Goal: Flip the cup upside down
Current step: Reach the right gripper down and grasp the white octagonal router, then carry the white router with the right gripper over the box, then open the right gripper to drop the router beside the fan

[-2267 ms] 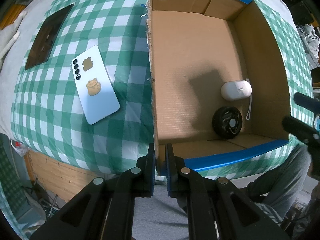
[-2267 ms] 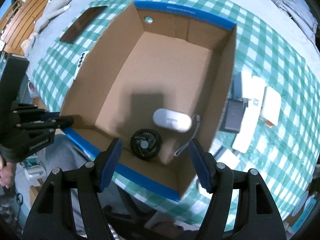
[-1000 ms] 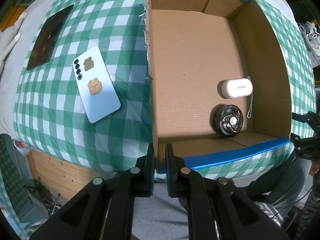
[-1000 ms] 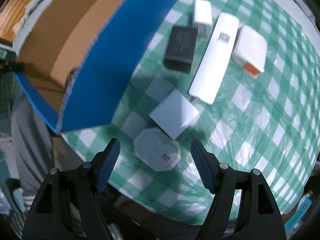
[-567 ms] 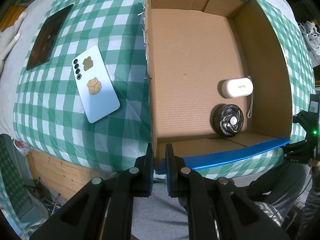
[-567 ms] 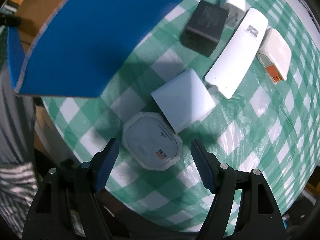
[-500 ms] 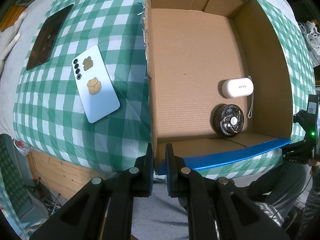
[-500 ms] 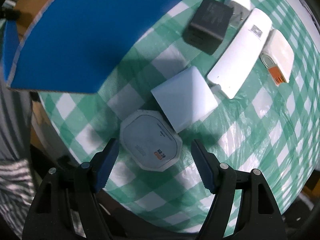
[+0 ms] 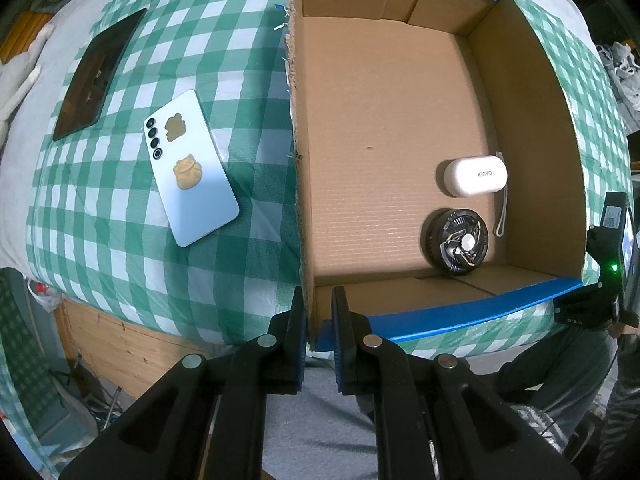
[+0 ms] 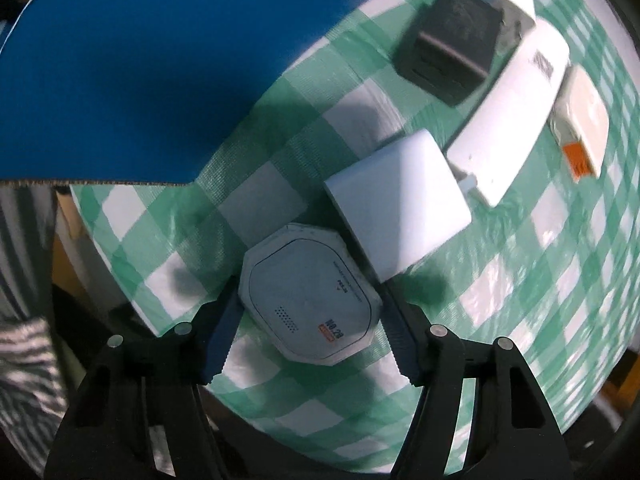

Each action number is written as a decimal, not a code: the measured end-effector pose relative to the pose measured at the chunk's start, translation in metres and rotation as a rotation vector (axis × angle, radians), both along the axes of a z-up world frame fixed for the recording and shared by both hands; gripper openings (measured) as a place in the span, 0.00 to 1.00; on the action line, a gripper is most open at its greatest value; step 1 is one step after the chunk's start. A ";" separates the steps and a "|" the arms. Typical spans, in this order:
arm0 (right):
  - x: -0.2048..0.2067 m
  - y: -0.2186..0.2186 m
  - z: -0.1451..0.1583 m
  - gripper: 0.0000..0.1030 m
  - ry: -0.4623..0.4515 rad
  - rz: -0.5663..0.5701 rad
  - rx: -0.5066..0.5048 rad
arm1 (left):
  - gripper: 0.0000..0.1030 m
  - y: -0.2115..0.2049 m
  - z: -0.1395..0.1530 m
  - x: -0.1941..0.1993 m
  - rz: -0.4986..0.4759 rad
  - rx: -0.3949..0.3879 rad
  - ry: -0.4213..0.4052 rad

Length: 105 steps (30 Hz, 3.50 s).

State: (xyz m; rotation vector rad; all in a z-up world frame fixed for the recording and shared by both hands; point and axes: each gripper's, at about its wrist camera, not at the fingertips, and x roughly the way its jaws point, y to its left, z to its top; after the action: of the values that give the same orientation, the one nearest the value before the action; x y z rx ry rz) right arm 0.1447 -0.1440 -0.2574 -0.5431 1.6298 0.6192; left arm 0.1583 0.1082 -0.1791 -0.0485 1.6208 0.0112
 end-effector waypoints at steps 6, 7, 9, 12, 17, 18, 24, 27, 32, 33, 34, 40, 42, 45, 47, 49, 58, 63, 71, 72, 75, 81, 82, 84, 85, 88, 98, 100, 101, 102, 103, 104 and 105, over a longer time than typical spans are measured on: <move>0.009 -0.009 -0.002 0.65 0.093 -0.210 0.027 | 0.10 0.001 0.000 0.000 0.000 0.001 0.000; 0.011 -0.009 -0.003 0.65 0.095 -0.235 0.027 | 0.10 0.000 0.000 0.000 -0.001 0.001 0.000; 0.012 -0.010 -0.003 0.65 0.089 -0.263 0.025 | 0.10 0.000 0.000 0.000 0.000 0.000 0.001; 0.012 -0.009 -0.001 0.65 0.081 -0.285 0.032 | 0.10 0.000 0.000 0.000 -0.002 0.002 0.000; 0.018 -0.019 0.009 0.65 0.073 -0.312 0.058 | 0.11 0.001 -0.001 0.000 -0.003 0.003 0.001; 0.018 -0.020 0.012 0.65 0.068 -0.317 0.065 | 0.11 0.000 0.000 0.000 -0.002 0.003 0.000; 0.031 -0.042 0.038 0.65 0.042 -0.321 0.086 | 0.11 0.000 -0.001 0.001 -0.002 0.002 0.001; 0.036 -0.045 0.054 0.65 0.016 -0.316 0.093 | 0.11 0.000 -0.001 0.001 -0.002 0.003 0.001; 0.052 -0.038 0.086 0.65 -0.023 -0.312 0.106 | 0.11 0.000 -0.001 0.002 0.000 0.004 0.002; 0.054 -0.036 0.092 0.65 -0.030 -0.312 0.108 | 0.11 -0.001 -0.001 0.003 -0.001 0.005 0.002; 0.057 -0.034 0.099 0.65 -0.039 -0.309 0.112 | 0.11 -0.001 -0.001 0.003 -0.002 0.006 0.002; 0.062 -0.019 0.132 0.65 -0.088 -0.276 0.142 | 0.11 -0.002 -0.001 0.003 -0.003 0.007 0.002; 0.061 -0.008 0.138 0.65 -0.100 -0.264 0.153 | 0.11 -0.002 -0.001 0.003 -0.002 0.007 0.002; 0.068 0.013 0.152 0.65 -0.113 -0.246 0.166 | 0.11 -0.002 -0.001 0.003 -0.002 0.008 0.002; 0.068 0.025 0.156 0.65 -0.118 -0.234 0.177 | 0.11 -0.002 -0.001 0.003 -0.003 0.007 0.001; 0.066 0.035 0.153 0.65 -0.117 -0.224 0.185 | 0.11 -0.002 -0.001 0.003 -0.001 0.007 0.002; 0.073 0.083 0.139 0.65 -0.094 -0.192 0.183 | 0.11 -0.003 -0.001 0.003 -0.004 0.007 0.002; 0.077 0.103 0.118 0.65 -0.067 -0.206 0.158 | 0.11 -0.003 -0.001 0.003 -0.006 0.002 0.001; 0.069 0.120 0.080 0.65 -0.038 -0.210 0.098 | 0.11 -0.003 -0.002 0.003 -0.009 -0.001 0.002; 0.068 0.121 0.077 0.65 -0.033 -0.210 0.094 | 0.11 -0.003 -0.002 0.003 -0.007 -0.002 0.001; 0.067 0.121 0.068 0.65 -0.027 -0.220 0.083 | 0.11 -0.003 -0.002 0.003 -0.008 0.000 0.002; 0.068 0.122 0.057 0.65 -0.059 -0.222 0.044 | 0.11 -0.009 -0.004 0.003 -0.026 0.009 0.006; 0.068 0.123 0.057 0.65 -0.064 -0.225 0.040 | 0.11 -0.009 -0.004 0.002 -0.027 0.012 0.006; 0.068 0.124 0.058 0.65 -0.062 -0.227 0.040 | 0.11 -0.009 -0.004 0.002 -0.025 0.011 0.006; 0.068 0.124 0.059 0.65 -0.066 -0.228 0.043 | 0.11 -0.009 -0.004 0.002 -0.025 0.010 0.006; 0.068 0.123 0.060 0.65 -0.068 -0.235 0.052 | 0.11 -0.009 -0.004 0.002 -0.024 0.010 0.005; 0.070 0.105 0.100 0.69 -0.116 -0.257 0.137 | 0.12 -0.010 -0.004 -0.001 -0.024 0.012 0.004; 0.068 0.096 0.111 0.70 -0.137 -0.266 0.147 | 0.12 -0.010 -0.004 0.000 -0.024 0.008 0.006; 0.068 0.091 0.115 0.70 -0.143 -0.269 0.152 | 0.12 -0.011 -0.004 -0.001 -0.026 0.010 0.004; 0.069 0.084 0.118 0.70 -0.149 -0.271 0.157 | 0.12 -0.011 -0.004 -0.001 -0.027 0.010 0.005; 0.069 0.081 0.122 0.70 -0.153 -0.271 0.161 | 0.12 -0.012 -0.004 -0.001 -0.028 0.013 0.004; 0.070 0.078 0.126 0.71 -0.159 -0.271 0.165 | 0.12 -0.011 -0.004 0.000 -0.028 0.013 0.004; 0.071 0.074 0.130 0.71 -0.165 -0.273 0.164 | 0.12 -0.011 -0.003 0.000 -0.027 0.012 0.004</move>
State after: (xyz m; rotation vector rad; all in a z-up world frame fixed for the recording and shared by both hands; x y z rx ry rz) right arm 0.2157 -0.0701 -0.1275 -0.2392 1.4505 0.4855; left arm 0.1579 0.0971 -0.1825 -0.0173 1.6254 0.0008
